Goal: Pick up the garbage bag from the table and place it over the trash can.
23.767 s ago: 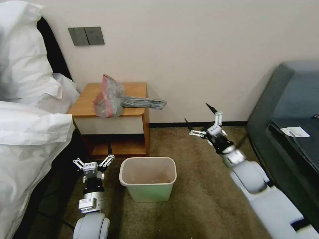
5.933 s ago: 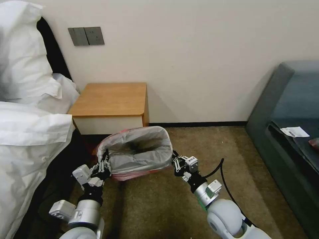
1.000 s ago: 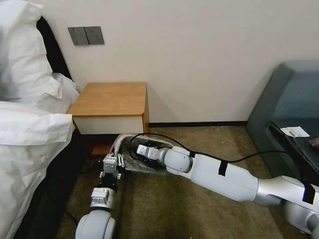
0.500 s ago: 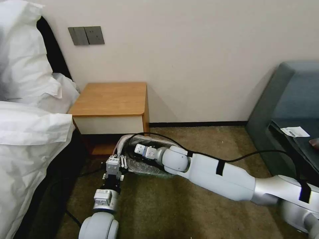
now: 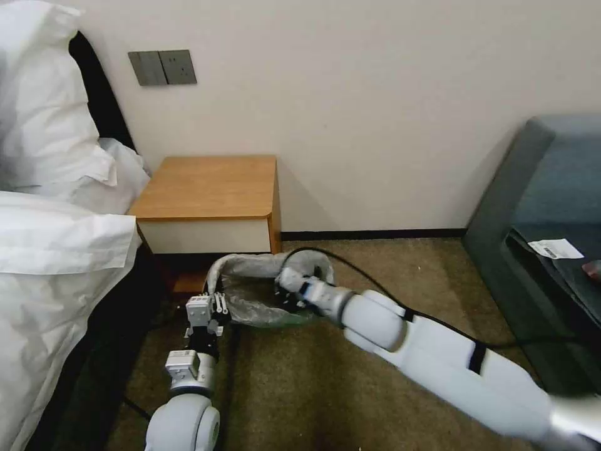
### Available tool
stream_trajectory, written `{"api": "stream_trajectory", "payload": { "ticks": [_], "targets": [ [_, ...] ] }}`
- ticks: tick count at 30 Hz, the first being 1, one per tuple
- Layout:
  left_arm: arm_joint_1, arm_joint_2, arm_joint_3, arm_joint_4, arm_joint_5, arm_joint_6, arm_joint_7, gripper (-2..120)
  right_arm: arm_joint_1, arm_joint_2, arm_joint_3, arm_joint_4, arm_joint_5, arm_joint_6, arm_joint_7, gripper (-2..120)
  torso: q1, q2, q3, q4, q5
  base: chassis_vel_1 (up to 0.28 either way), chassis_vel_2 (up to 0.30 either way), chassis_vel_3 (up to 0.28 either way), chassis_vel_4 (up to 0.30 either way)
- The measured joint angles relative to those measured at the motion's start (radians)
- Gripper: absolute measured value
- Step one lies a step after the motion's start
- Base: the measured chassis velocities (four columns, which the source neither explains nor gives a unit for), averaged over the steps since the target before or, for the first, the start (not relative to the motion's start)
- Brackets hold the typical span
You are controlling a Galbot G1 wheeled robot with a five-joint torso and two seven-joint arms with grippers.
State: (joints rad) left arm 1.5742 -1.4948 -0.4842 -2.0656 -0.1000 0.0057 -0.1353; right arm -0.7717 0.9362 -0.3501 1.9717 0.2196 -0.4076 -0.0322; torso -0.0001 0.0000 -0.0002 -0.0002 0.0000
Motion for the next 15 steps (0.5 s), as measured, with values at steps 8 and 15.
{"api": "stream_trajectory", "payload": {
  "ticks": [8, 15],
  "targets": [
    [-0.003, -0.002, 0.002, 0.004, -0.017, 0.02, -0.008, 9, -0.117, -0.056, 0.031, 0.067, 0.014, 0.067, -0.001, 0, 0.0, 0.0, 0.0, -0.0001, 0.0001, 0.0, 0.0, 0.0, 0.0],
    [0.013, 0.0, -0.003, 0.004, -0.019, 0.027, -0.008, 9, -0.128, -0.067, 0.028, 0.121, 0.062, 0.148, -0.028, 0, 0.0, 0.0, 0.0, 0.0004, 0.0, 0.0, 0.0, 0.0, 0.0]
  ]
}}
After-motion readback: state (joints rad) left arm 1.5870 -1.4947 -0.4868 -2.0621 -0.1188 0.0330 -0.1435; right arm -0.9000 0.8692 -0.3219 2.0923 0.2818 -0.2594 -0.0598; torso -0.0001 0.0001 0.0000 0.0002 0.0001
